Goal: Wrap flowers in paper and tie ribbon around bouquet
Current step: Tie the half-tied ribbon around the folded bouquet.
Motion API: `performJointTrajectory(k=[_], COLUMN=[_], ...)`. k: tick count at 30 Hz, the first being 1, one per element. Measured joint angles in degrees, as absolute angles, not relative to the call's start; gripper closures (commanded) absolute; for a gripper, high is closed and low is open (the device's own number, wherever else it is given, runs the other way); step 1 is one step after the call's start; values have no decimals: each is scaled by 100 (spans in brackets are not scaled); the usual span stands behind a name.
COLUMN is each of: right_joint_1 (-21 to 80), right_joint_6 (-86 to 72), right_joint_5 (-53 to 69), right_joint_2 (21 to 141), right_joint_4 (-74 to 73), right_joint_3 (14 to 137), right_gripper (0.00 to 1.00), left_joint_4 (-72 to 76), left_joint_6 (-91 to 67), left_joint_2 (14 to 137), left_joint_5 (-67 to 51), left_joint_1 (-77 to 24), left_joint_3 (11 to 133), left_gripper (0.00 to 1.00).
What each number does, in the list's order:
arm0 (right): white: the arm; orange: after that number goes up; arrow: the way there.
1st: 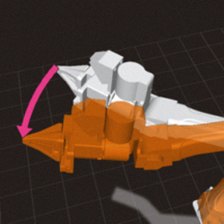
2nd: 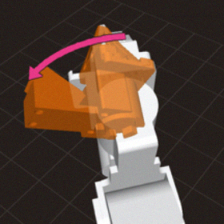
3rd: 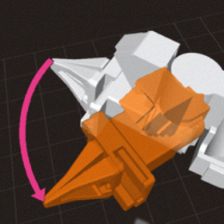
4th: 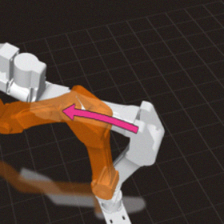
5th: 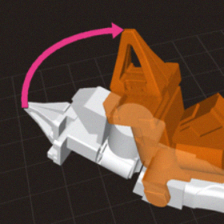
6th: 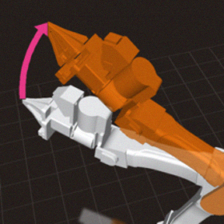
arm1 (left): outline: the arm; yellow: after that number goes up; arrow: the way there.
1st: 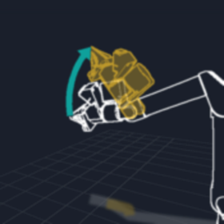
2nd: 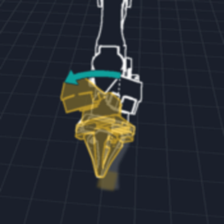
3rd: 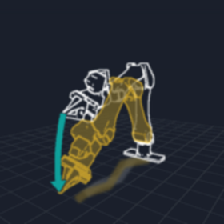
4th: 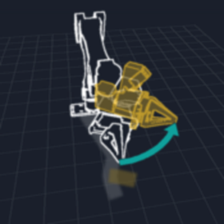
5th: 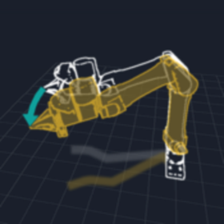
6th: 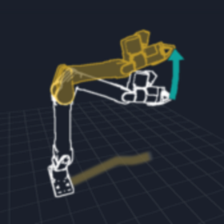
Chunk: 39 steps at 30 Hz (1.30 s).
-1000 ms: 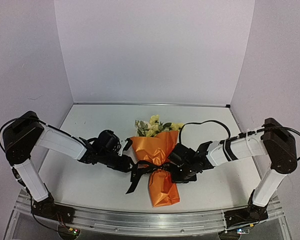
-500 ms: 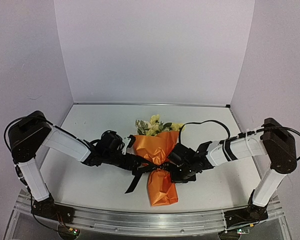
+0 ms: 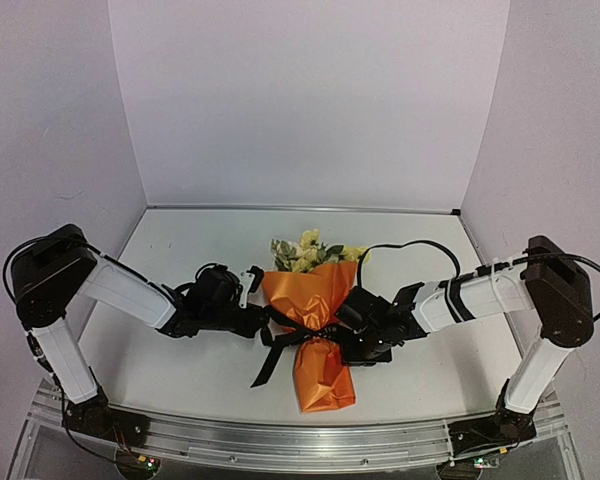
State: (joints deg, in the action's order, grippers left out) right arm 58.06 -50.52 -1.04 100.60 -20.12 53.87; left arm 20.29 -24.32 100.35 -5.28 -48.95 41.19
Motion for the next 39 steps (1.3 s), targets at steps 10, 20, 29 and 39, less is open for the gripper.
performJointTrajectory(k=[10, 20, 29, 39], right_joint_1=[5799, 5714, 5704, 5690], right_joint_6=[-4743, -4560, -4436, -4596], right_joint_5=[-410, -598, -618, -621], right_joint_2=[9782, 9620, 9620, 9546], right_joint_4=[-2526, -2714, -2790, -2424], right_joint_3=[5387, 5387, 5468, 5253], right_gripper=[100, 100, 100, 100], left_joint_4=[1219, 613, 545, 606], left_joint_6=[-2834, -3056, -3176, -3336], left_joint_2=[8996, 8501, 8136, 7924], left_joint_5=[748, 906, 695, 280], left_joint_1=[-4885, -4525, -4304, -4045], left_joint_3=[3732, 3470, 3337, 3057], left_gripper=[100, 100, 100, 100])
